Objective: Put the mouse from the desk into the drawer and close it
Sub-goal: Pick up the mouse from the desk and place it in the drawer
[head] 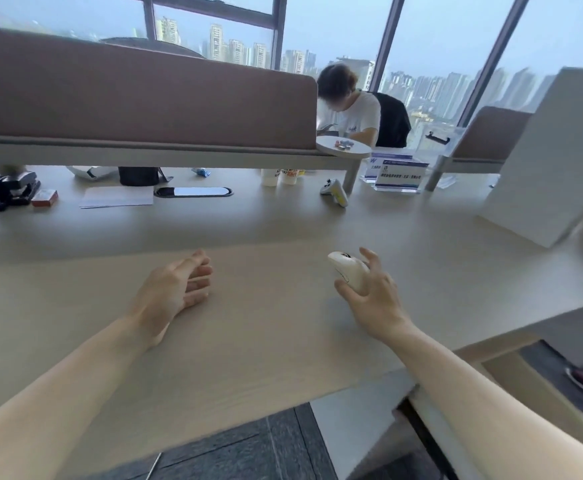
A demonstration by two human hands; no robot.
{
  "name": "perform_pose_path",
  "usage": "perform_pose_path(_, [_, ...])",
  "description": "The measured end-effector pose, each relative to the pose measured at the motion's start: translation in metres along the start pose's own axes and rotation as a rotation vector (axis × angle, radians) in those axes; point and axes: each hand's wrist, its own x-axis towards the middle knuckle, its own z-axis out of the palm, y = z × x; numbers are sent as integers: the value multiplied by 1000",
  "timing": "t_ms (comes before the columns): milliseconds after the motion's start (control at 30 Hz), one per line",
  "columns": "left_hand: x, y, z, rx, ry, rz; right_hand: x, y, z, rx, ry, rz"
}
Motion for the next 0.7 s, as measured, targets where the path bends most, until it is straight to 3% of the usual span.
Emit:
perform_pose_path(367, [-85,-23,219,159,-557,36,-131,129,-181,-3,318,380])
perform_pose_path(567, [-122,-48,298,295,-720,38,-178,196,-208,-23,359,554])
perform_pose_path(700, [-126,-78,328,553,-776,151,-186,229,-204,-24,335,602])
